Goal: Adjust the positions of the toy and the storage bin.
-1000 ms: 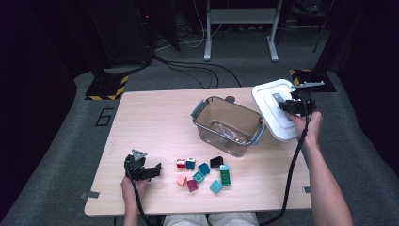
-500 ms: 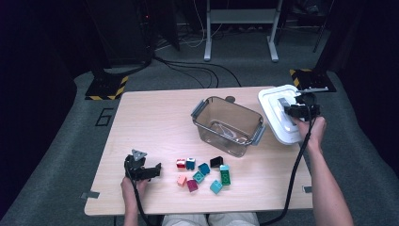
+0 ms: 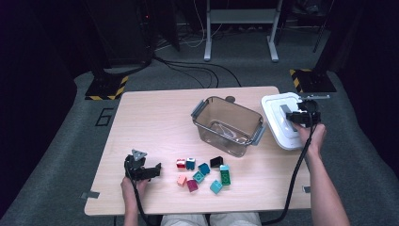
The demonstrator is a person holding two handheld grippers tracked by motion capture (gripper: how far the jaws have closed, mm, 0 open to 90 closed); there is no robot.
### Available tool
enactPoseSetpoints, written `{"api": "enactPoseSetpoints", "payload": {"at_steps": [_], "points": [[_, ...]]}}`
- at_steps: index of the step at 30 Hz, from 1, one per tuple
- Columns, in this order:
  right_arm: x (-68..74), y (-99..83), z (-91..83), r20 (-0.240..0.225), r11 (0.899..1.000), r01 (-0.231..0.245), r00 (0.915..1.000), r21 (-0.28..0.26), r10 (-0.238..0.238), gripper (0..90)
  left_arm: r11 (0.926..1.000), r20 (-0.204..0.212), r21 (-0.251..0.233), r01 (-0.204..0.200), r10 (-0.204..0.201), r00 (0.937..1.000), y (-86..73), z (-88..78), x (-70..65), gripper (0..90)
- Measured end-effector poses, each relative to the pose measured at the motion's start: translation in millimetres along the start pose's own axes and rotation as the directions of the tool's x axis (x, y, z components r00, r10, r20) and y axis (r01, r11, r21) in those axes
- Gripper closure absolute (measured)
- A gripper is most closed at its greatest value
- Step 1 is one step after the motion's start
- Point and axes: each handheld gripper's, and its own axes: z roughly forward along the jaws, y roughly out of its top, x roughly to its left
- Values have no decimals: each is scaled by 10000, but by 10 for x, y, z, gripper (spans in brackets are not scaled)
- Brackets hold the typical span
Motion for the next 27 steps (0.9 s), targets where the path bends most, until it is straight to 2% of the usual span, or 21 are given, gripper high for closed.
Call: {"api": "enactPoseSetpoints", "payload": {"at_steps": [3,4,6,11,15,16,20,27], "points": [[-5,-48,50,7,9999,-46,10000,101,46,669,10000,-16,11,1,-1,10000,0,-3,2,87],[8,-82,92,4,9996,-197,9998,206,197,669,10000,-22,10,6,-6,10000,0,-3,2,87],[2,-95,109,-43,9997,-138,9999,218,139,669,10000,-23,10,6,-6,10000,0,-4,2,88],[-31,-141,201,-248,9979,-580,9980,297,587,668,10000,-29,8,0,0,10000,0,-3,2,88],[6,-171,281,-315,9940,-910,9952,603,931,668,10000,-29,8,3,-3,10000,0,-4,2,88],[15,-180,309,-304,9951,-769,9964,622,789,668,10000,-28,8,2,-2,10000,0,-4,2,89],[84,-225,410,-299,9926,-910,9952,799,936,668,10000,-28,8,3,-3,10000,0,-3,3,89],[137,-260,488,-428,9931,-918,9945,725,951,668,10000,-27,9,6,-6,10000,0,-4,2,89]]}}
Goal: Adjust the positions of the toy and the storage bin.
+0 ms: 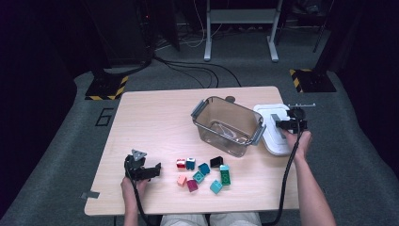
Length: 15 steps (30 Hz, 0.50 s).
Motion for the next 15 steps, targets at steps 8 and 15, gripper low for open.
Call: {"api": "enactPoseSetpoints", "payload": {"at_steps": [8,15], "points": [[50,-62,140,-279,9986,-467,9985,237,474,668,10000,-32,-62,12,-13,10000,-2,4,-3,90],[83,-121,246,-186,9973,-589,9980,436,598,666,10000,-33,-59,8,-8,10000,-2,4,-3,90]]}}
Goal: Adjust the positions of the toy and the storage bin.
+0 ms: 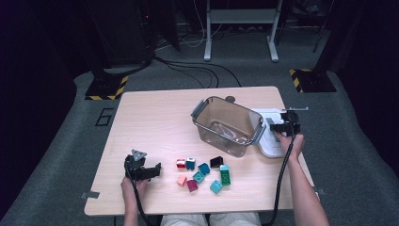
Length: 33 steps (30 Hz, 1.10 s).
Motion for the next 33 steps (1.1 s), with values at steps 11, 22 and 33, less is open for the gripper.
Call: {"api": "enactPoseSetpoints", "payload": {"at_steps": [11,22,33], "points": [[-21,-82,109,-282,9996,-263,9993,-98,260,612,10000,-1,-4,4,-4,10000,0,0,0,90],[-65,-130,-100,-99,9959,843,9964,-322,-847,131,10000,-6,-13,6,-6,10000,-1,0,-1,91],[3,-353,-450,-292,9743,1983,9789,-1068,-2024,0,10000,16,-10,-3,3,10000,0,-1,0,94]]}}
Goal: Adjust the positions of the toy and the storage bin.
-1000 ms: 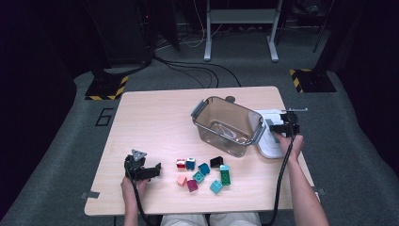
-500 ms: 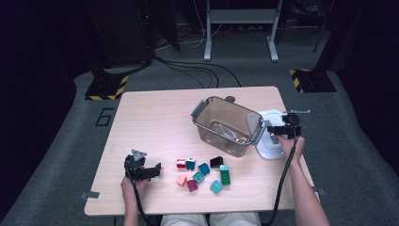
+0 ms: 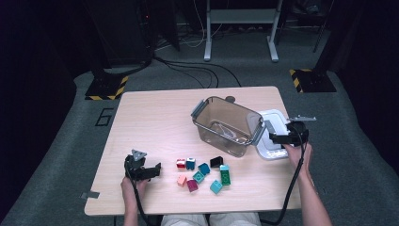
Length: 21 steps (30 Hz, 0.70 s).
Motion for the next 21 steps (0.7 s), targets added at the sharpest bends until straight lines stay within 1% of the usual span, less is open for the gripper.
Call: {"api": "enactPoseSetpoints", "payload": {"at_steps": [2,3,5,6,8,10,14,16,19,20,21], "points": [[59,-44,-54,-129,9998,164,9998,-65,-165,0,10000,-1,-2,0,0,10000,0,0,0,94],[85,-64,-75,-73,9996,249,9997,-127,-250,0,10000,24,65,-16,15,10000,2,-6,1,94],[152,-128,-114,-32,9977,664,9978,-115,-664,0,10000,23,18,-3,3,10000,1,-2,1,96],[174,-151,-126,13,9974,719,9974,-88,-719,0,10000,-6,21,-4,4,10000,1,-3,0,96],[211,-228,-162,-136,9963,851,9963,-96,-852,0,10000,17,17,1,-1,10000,1,-2,1,97],[238,-291,-199,-199,9963,844,9962,-151,-847,0,10000,-3,-9,11,-11,10000,0,-1,-1,97],[318,-458,-274,-671,9963,816,9943,-265,-833,0,10000,-3,-7,7,-7,10000,0,-1,0,97],[365,-541,-300,-786,9959,862,9930,-279,-881,0,10000,26,44,-7,7,10000,2,-5,1,98],[424,-650,-341,-882,9952,899,9917,-395,-931,0,10000,26,43,-6,6,10000,2,-5,1,99],[450,-686,-351,-868,9950,933,9916,-355,-961,0,10000,2,-15,10,-10,10000,0,-1,-1,99],[483,-731,-359,-777,9935,1068,9909,-391,-1096,0,10000,-4,11,1,-1,10000,1,-3,0,99]]}}
